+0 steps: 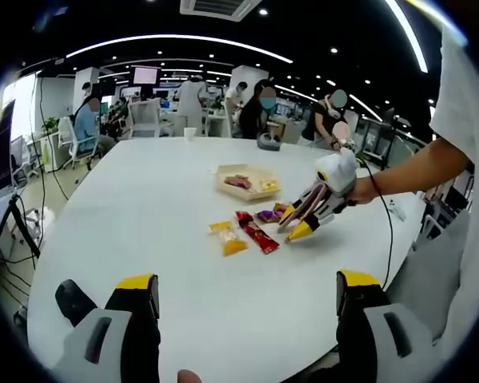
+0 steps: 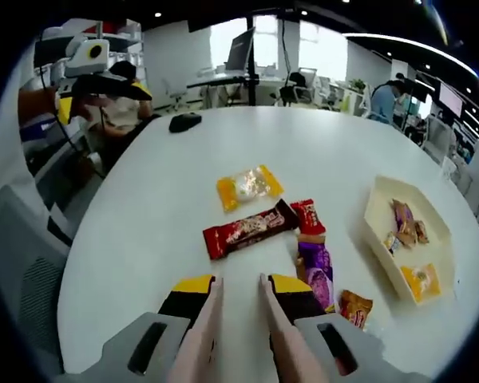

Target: Place the target food into the container with the food tongs after gripping and lifting it, then release it inside without dropping or visibly crushing the food.

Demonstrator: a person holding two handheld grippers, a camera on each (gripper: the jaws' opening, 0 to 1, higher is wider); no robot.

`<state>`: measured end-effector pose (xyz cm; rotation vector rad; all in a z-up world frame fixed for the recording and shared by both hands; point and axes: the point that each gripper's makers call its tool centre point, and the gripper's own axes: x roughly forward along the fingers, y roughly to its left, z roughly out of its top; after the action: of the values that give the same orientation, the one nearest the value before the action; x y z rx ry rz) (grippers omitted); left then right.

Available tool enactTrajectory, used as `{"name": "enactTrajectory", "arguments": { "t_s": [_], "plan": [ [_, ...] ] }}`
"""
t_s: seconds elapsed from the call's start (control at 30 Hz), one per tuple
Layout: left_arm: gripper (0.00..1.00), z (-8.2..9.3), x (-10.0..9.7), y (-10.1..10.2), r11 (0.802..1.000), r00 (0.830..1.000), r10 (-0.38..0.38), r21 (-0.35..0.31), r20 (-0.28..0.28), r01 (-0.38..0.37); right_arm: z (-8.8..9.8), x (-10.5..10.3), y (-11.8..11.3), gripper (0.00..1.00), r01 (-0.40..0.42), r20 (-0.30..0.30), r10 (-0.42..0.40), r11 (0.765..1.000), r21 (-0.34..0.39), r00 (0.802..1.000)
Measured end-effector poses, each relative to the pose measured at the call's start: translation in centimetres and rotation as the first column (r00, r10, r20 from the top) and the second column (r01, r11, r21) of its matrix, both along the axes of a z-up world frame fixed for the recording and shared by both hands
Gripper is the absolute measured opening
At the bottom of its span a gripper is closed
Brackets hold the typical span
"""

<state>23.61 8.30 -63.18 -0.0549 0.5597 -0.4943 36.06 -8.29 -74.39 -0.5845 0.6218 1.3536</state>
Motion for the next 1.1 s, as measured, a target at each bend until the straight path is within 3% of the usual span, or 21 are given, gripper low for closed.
{"name": "enactTrajectory", "arguments": {
  "t_s": [0.23, 0.33, 0.37, 0.43, 0.47, 0.7, 0.73, 0.9, 1.1],
  "plan": [
    [0.91, 0.0, -0.2, 0.3, 1.000, 1.000, 0.006, 0.005, -0.001, -0.006, -0.4, -0.1, -0.3, 0.25, -0.017, 0.000, 0.017, 1.000, -0.015, 1.000],
    [0.91, -0.1, -0.2, 0.3, 1.000, 1.000, 0.005, 0.006, 0.000, -0.005, -0.4, 0.6, -0.5, 0.23, 0.041, -0.028, -0.042, 0.998, -0.040, 0.999],
    [0.91, 0.0, -0.2, 0.3, 1.000, 1.000, 0.005, 0.007, 0.002, -0.005, 0.1, 1.2, -0.1, 0.22, 0.096, -0.040, -0.097, 0.995, -0.016, 0.995],
    [0.91, 0.0, -0.2, 0.4, 1.000, 1.000, 0.009, 0.001, 0.004, -0.009, 2.4, 1.3, 2.0, 0.23, 0.078, -0.035, -0.074, 0.989, 0.128, 0.997],
    [0.91, 0.0, -0.2, 0.5, 1.000, 1.000, 0.010, -0.001, 0.003, -0.010, 2.8, 1.5, 2.3, 0.23, 0.079, -0.036, -0.075, 0.988, 0.134, 0.997],
    [0.91, -0.4, -0.4, 0.8, 1.000, 1.000, 0.016, 0.002, -0.006, -0.016, 3.3, 3.6, 4.3, 0.24, 0.031, 0.034, -0.034, 0.997, 0.071, 0.999],
    [0.91, -0.5, -0.4, 1.0, 1.000, 1.000, 0.017, 0.004, -0.008, -0.017, 3.0, 5.7, 4.2, 0.24, 0.020, 0.051, -0.023, 0.998, 0.058, 0.998],
    [0.91, -0.8, -0.3, 1.8, 0.999, 0.999, 0.037, 0.003, -0.014, -0.037, 2.5, 8.2, 5.1, 0.24, -0.034, 0.095, 0.034, 0.999, 0.000, 0.995],
    [0.91, -1.2, -0.3, 2.1, 0.999, 0.999, 0.048, 0.000, -0.023, -0.048, 1.4, 9.0, 5.3, 0.25, -0.055, 0.066, 0.059, 0.997, -0.057, 0.996]
  ]
}}
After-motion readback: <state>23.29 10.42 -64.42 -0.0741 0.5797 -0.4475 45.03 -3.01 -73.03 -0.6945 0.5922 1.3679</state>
